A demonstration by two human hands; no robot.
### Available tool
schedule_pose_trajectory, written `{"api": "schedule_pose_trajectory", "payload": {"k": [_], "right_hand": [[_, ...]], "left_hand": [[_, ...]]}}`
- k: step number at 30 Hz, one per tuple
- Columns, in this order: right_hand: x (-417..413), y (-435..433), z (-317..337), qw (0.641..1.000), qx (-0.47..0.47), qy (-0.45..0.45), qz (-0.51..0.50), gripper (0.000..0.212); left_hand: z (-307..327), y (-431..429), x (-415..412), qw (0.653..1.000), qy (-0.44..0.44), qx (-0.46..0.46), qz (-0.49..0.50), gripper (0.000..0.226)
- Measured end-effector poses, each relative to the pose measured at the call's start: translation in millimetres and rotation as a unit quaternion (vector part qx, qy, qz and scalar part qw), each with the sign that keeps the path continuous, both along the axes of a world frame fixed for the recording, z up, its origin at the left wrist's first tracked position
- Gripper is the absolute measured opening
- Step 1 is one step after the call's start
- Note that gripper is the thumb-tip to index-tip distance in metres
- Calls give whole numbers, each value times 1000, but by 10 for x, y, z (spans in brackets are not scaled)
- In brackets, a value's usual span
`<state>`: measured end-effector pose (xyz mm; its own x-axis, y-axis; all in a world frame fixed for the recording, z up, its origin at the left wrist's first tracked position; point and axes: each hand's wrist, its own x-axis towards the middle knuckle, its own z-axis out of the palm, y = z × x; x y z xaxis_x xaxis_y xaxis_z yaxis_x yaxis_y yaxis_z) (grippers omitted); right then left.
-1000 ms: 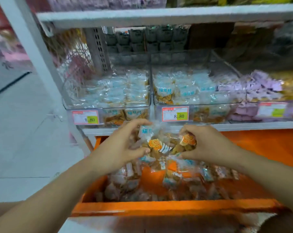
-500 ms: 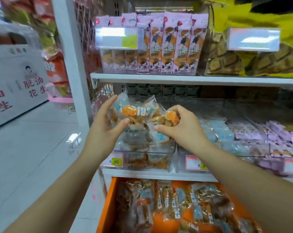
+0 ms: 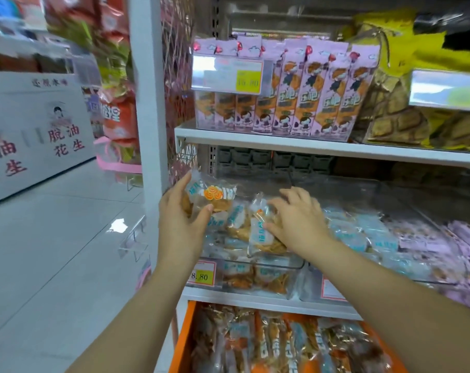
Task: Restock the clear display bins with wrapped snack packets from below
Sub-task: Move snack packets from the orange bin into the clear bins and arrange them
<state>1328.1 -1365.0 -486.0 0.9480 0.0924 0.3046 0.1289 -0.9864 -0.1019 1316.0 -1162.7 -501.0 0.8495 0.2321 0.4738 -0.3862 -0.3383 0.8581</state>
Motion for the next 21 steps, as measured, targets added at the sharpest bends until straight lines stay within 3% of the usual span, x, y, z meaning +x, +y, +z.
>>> {"api": "schedule_pose_trajectory", "payload": {"k": [3,7,11,15,18,21], "right_hand": [[0,-27,8,1000,12,14,-11,29],[-59,-8,144,999,36,16,15,22],[-205,-23,271,982,181,-53,29,24],[-185,-68,299,947,313,-65,19,37],[-115,-80,294,939,340,-47,7,30],[-33,24,280,947,320,13,32,23]], "left_hand": [[7,31,-91,1000,-8,22,3,61],[-48,6,-152,998,6,59,-14,61],[-135,-6,-104,994,41,103,-3,61],[-152,-76,-75,982,82,165,26,60],[-163,-125,-82,972,73,217,46,59],[-173,-105,-69,975,76,205,45,57]]}}
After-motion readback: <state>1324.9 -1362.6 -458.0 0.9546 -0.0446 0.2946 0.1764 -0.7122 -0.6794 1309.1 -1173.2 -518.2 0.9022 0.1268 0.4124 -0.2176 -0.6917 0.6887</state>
